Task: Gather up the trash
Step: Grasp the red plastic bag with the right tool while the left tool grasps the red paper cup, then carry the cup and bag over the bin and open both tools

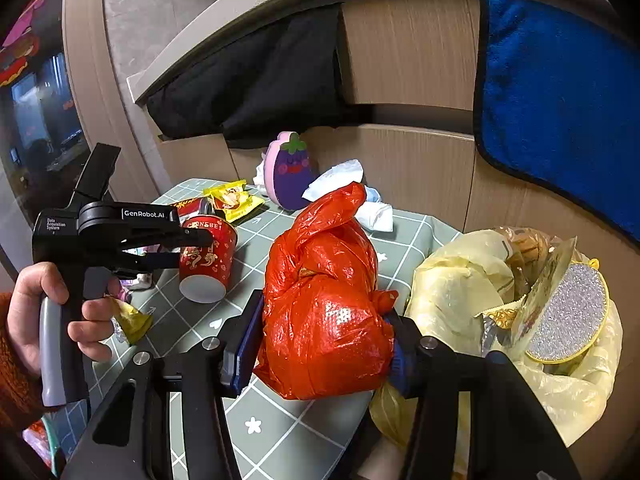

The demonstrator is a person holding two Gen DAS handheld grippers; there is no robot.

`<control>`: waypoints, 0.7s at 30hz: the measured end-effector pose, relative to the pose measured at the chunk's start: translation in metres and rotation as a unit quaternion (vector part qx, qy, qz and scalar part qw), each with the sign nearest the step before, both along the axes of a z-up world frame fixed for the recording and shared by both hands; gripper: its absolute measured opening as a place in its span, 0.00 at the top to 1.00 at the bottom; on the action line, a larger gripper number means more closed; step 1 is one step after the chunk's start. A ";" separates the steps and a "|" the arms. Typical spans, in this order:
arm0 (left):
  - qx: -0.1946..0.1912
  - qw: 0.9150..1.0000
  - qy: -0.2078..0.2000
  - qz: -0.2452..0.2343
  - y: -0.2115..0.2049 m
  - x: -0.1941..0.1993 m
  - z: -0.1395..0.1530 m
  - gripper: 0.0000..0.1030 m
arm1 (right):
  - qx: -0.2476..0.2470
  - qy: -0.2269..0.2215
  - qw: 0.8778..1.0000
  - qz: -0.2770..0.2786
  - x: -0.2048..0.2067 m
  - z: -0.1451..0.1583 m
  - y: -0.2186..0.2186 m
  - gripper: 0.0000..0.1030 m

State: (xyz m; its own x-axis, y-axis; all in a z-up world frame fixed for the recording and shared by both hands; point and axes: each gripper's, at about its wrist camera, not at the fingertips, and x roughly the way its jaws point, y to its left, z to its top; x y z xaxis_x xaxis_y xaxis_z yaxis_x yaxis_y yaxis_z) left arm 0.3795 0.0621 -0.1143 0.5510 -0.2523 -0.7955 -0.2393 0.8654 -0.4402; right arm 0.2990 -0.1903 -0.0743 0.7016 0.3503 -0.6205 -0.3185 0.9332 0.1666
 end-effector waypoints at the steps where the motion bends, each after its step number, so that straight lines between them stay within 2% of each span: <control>1: 0.008 1.000 -0.002 -0.004 -0.002 -0.003 0.002 0.50 | 0.001 0.000 1.000 0.000 -0.001 0.000 0.000 0.51; 7: 0.028 0.999 -0.043 -0.020 -0.004 -0.028 0.026 0.51 | 0.008 -0.012 1.000 0.002 -0.008 0.012 0.000 0.51; 11: 0.054 0.993 -0.102 -0.029 -0.010 -0.050 0.061 0.51 | 0.012 -0.033 0.999 0.002 -0.014 0.029 -0.002 0.51; 15: 0.086 0.979 -0.176 -0.049 -0.024 -0.077 0.104 0.51 | 0.010 -0.065 0.998 0.003 -0.025 0.055 -0.005 0.51; 19: 0.111 0.956 -0.259 -0.080 -0.049 -0.109 0.150 0.51 | -0.004 -0.105 0.994 0.000 -0.038 0.088 -0.011 0.51; 21: 0.112 0.947 -0.284 -0.097 -0.063 -0.119 0.167 0.51 | -0.011 -0.129 0.992 -0.008 -0.047 0.105 -0.018 0.51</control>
